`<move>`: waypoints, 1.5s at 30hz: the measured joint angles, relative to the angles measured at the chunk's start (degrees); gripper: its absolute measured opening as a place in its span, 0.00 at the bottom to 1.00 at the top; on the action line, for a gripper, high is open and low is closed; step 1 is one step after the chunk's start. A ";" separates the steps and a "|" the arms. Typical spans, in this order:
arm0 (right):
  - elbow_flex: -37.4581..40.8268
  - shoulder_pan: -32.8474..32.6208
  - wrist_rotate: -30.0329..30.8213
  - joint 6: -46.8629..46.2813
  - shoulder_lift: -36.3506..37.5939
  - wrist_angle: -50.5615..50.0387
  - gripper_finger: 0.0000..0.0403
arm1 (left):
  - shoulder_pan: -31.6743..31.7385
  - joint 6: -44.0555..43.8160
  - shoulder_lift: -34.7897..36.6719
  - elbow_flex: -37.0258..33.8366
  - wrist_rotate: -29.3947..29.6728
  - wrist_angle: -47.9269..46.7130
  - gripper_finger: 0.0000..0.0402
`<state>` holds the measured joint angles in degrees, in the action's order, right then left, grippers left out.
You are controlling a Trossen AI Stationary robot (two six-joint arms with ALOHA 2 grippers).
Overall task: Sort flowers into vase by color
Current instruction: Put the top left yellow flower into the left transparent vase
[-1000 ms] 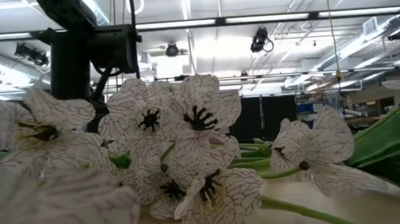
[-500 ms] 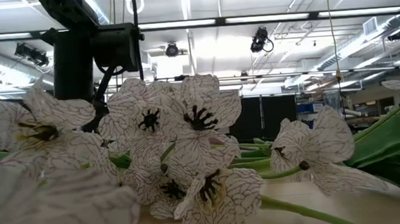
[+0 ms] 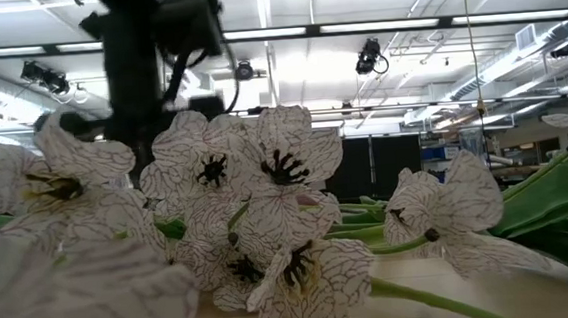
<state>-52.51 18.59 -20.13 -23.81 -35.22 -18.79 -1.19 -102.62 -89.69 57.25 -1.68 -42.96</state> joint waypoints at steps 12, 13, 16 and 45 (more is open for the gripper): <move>0.00 0.00 0.77 1.50 0.00 -0.07 0.07 | 0.48 20.28 0.09 22.04 -2.63 -0.09 0.02; 0.00 0.00 0.75 1.51 0.00 -0.07 0.07 | 0.46 21.17 0.09 23.60 -2.26 -0.09 0.02; 0.00 0.00 0.77 1.51 0.00 -0.07 0.07 | 0.40 23.20 0.09 28.11 0.75 -0.22 0.02; 0.00 0.00 0.95 1.48 0.00 0.33 0.07 | 1.25 63.73 0.15 54.72 66.94 -6.81 0.02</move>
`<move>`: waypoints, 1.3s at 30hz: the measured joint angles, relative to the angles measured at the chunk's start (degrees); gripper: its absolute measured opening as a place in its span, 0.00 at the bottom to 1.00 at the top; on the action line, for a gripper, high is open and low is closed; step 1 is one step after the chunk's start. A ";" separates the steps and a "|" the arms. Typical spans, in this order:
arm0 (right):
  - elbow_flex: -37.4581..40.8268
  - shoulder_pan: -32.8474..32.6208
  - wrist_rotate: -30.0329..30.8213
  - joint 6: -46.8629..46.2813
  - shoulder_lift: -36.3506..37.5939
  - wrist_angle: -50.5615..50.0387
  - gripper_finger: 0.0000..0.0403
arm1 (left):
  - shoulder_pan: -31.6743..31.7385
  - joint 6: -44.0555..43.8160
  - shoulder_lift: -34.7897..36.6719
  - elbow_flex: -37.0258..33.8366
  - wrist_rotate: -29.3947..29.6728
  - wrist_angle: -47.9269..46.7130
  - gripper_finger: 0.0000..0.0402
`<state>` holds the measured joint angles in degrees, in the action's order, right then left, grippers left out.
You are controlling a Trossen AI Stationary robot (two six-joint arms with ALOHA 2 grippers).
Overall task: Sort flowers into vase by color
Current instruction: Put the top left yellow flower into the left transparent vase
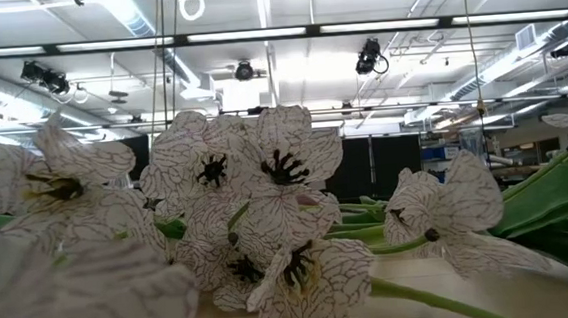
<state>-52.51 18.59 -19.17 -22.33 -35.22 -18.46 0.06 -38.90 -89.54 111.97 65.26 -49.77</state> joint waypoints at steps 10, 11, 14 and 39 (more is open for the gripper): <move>0.00 0.02 3.53 0.01 0.00 0.00 0.07 | 6.68 -9.43 0.45 7.66 5.32 -37.38 0.02; 0.00 0.00 4.54 0.01 0.00 0.00 0.07 | 7.70 -12.50 0.91 7.58 5.31 -40.66 0.02; 0.00 0.04 7.38 0.01 0.00 0.37 0.07 | 10.11 -8.24 4.30 4.59 5.40 -38.29 0.02; 0.02 0.79 13.77 -8.57 -5.76 7.25 0.07 | 32.60 24.89 46.84 -64.13 -30.94 27.83 0.00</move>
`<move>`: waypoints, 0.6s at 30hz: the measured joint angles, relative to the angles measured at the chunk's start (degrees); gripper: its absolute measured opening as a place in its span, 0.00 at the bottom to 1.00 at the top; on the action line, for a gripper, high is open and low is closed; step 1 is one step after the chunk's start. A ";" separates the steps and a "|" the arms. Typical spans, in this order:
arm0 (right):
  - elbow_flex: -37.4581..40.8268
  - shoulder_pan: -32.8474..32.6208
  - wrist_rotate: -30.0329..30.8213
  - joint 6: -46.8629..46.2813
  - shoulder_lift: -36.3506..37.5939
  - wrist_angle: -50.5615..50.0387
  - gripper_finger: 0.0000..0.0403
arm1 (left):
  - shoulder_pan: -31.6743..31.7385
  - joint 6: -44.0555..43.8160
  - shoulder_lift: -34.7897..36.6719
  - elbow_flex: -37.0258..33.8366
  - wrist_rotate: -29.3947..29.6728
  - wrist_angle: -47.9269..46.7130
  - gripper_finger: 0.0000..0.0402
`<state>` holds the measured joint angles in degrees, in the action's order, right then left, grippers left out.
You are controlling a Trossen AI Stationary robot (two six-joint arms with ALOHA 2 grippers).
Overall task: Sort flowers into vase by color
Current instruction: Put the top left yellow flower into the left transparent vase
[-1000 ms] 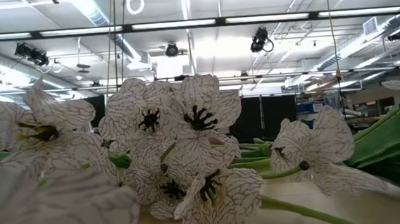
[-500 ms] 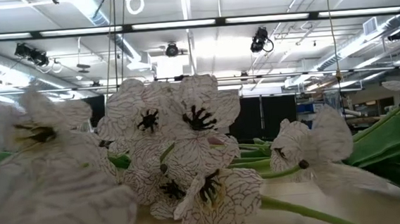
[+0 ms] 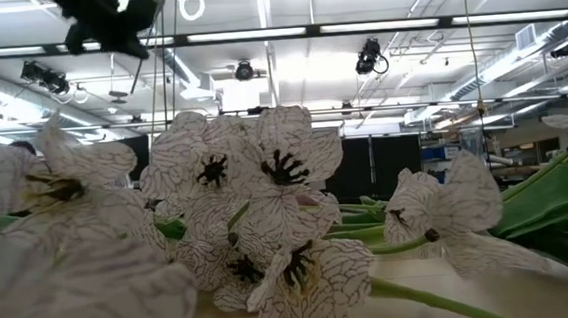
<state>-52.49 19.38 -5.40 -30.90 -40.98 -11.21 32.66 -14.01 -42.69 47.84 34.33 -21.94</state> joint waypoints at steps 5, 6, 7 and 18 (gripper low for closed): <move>0.00 0.00 0.01 -1.09 -1.06 1.75 0.07 | 4.21 2.50 3.73 -11.12 -0.09 14.30 0.00; 0.00 0.00 0.01 -1.09 -1.21 2.40 0.07 | 5.32 2.76 4.23 -12.75 -0.15 16.52 0.00; 0.00 0.00 0.01 -1.09 -1.45 2.92 0.07 | 6.42 2.87 4.57 -14.16 -0.14 18.14 0.00; 0.00 0.00 0.01 -1.10 -2.98 5.99 0.07 | 16.81 6.46 5.11 -17.19 0.13 21.39 0.00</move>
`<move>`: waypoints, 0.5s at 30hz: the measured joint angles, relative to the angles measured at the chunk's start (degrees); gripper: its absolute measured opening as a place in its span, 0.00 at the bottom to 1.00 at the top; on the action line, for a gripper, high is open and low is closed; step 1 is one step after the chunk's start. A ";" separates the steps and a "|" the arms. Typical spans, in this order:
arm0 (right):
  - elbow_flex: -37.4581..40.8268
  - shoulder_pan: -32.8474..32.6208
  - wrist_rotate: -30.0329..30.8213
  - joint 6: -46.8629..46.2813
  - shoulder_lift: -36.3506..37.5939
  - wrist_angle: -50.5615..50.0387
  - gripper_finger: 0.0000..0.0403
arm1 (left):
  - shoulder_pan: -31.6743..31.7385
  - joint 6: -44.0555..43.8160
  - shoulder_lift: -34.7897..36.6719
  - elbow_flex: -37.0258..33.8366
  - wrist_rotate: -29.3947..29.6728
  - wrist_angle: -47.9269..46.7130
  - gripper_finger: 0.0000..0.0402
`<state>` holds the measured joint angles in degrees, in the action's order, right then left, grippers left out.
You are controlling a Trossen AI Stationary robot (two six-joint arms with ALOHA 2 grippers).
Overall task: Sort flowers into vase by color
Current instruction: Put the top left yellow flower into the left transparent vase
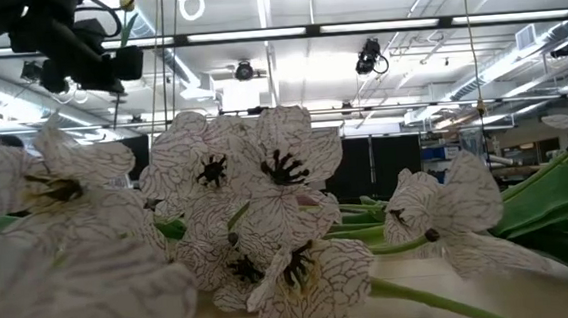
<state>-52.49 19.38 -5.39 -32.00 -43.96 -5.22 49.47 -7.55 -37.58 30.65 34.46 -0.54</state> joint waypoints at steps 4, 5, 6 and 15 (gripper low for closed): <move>0.00 0.00 0.00 0.17 -0.37 0.03 0.07 | 3.66 0.67 -0.20 0.00 -0.96 -0.05 0.00; 0.00 0.00 -0.01 0.47 -0.57 0.11 0.07 | 4.18 1.11 -0.24 0.00 -0.96 -0.09 0.00; 0.00 0.01 -0.02 0.76 -0.68 0.12 0.07 | 4.31 1.36 -0.28 -0.24 -0.96 0.20 0.00; 0.00 0.02 -0.20 4.15 -1.99 0.54 0.07 | 4.16 2.00 -0.07 -6.00 -1.44 11.56 0.00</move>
<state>-52.49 19.39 -5.59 -27.85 -45.94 -4.69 53.63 -5.55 -37.65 24.66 33.02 11.02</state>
